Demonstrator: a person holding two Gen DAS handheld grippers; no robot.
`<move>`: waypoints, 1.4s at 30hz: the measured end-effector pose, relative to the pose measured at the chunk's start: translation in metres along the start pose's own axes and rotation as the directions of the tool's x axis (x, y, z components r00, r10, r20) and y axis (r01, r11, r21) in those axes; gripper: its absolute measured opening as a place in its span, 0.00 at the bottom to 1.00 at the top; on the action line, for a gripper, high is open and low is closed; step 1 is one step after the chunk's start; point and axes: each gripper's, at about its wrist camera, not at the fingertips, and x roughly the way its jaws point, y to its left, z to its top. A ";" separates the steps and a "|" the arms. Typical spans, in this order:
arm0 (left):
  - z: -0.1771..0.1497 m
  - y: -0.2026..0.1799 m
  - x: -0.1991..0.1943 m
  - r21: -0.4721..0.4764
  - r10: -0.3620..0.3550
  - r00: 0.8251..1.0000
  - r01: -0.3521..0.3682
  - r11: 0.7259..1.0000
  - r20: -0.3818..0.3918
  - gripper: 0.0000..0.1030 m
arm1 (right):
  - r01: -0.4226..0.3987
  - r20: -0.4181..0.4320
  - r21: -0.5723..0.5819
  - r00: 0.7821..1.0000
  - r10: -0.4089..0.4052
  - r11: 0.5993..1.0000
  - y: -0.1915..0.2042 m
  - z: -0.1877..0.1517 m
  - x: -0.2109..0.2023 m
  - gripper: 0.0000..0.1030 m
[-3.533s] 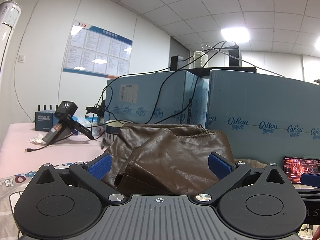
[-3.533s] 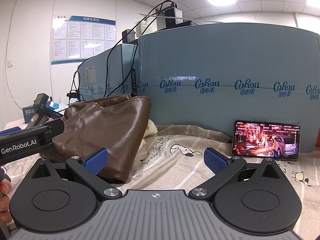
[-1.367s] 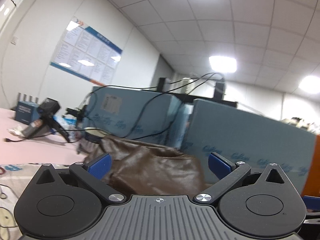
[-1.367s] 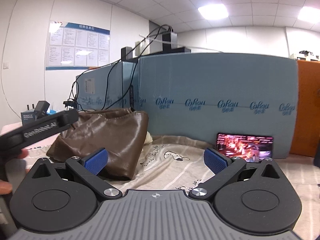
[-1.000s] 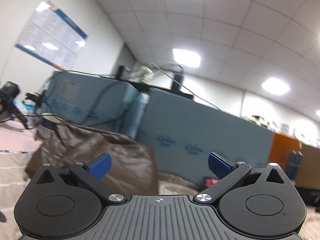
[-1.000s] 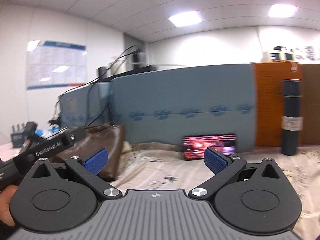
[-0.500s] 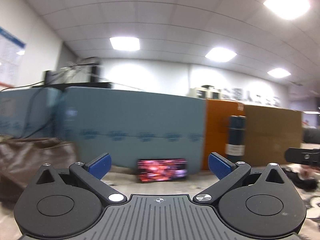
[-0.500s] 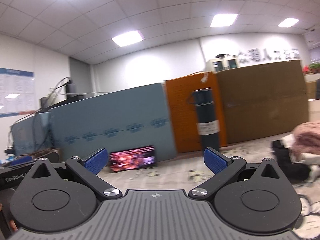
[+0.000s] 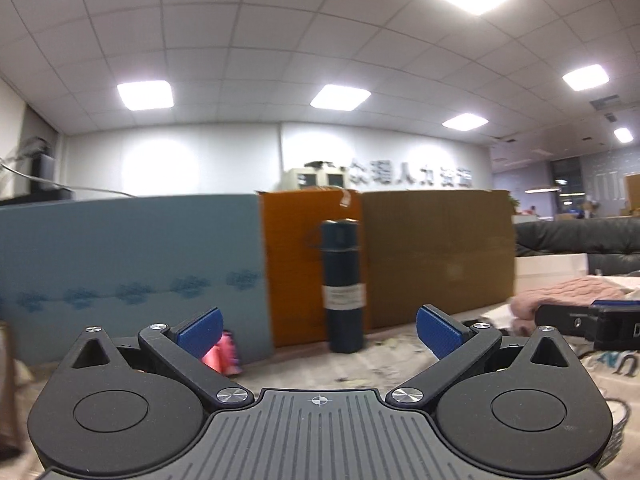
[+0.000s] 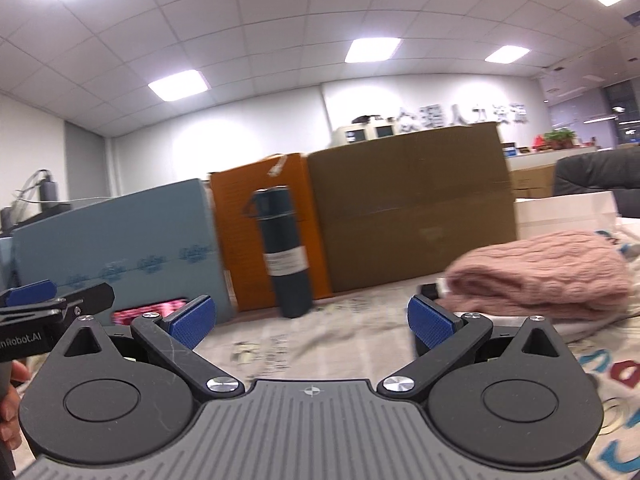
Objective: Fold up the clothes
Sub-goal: 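Turn both tools toward the pink sweater and approach it, then grasp the pink sweater with the right gripper while the left gripper grasps another part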
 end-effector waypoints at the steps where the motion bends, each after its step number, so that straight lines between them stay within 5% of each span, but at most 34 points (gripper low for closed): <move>1: 0.000 -0.004 0.006 -0.012 -0.016 1.000 0.016 1.000 -0.010 1.00 | 0.016 -0.005 -0.005 1.000 -0.016 1.000 -0.006 0.000 0.001 1.00; 7: -0.004 -0.037 0.047 -0.041 -0.148 0.985 0.144 0.989 -0.086 1.00 | 0.153 -0.030 -0.096 0.987 -0.157 0.984 -0.047 0.005 0.012 1.00; 14: -0.013 -0.077 0.091 -0.101 -0.268 0.951 0.255 0.962 -0.156 0.98 | 0.329 -0.039 -0.205 0.938 -0.344 0.922 -0.093 0.015 0.055 1.00; 19: -0.020 -0.102 0.112 -0.098 -0.314 0.928 0.300 0.949 -0.200 0.92 | 0.291 -0.115 -0.310 0.934 -0.339 0.905 -0.104 0.024 0.108 1.00; 21: -0.023 -0.109 0.118 -0.091 -0.322 0.922 0.310 0.946 -0.215 0.90 | 0.234 -0.159 -0.285 0.945 -0.286 0.930 -0.111 0.028 0.126 1.00; 25: -0.027 -0.116 0.126 -0.074 -0.325 0.917 0.316 0.946 -0.232 0.89 | 0.234 -0.237 -0.158 0.934 -0.267 0.959 -0.133 0.030 0.153 0.98; 27: -0.028 -0.118 0.132 -0.065 -0.328 0.915 0.322 0.945 -0.237 0.89 | 0.250 -0.230 -0.118 0.935 -0.271 0.961 -0.141 0.027 0.155 0.86; 31: -0.028 -0.129 0.147 -0.043 -0.350 0.906 0.350 0.936 -0.236 0.90 | 0.299 -0.170 -0.026 0.939 -0.299 0.954 -0.157 0.029 0.140 0.25; 35: -0.029 -0.146 0.164 -0.016 -0.371 0.900 0.377 0.926 -0.229 0.91 | 0.285 -0.037 0.181 0.958 -0.283 0.941 -0.181 0.038 0.108 0.18; 39: -0.028 -0.169 0.183 0.037 -0.399 0.890 0.416 0.908 -0.218 0.93 | 0.315 0.091 0.292 0.931 -0.354 0.903 -0.196 0.040 0.081 0.18; 42: -0.027 -0.187 0.198 0.053 -0.445 0.866 0.467 0.883 -0.229 0.93 | 0.318 0.131 0.340 0.916 -0.379 0.885 -0.201 0.038 0.072 0.18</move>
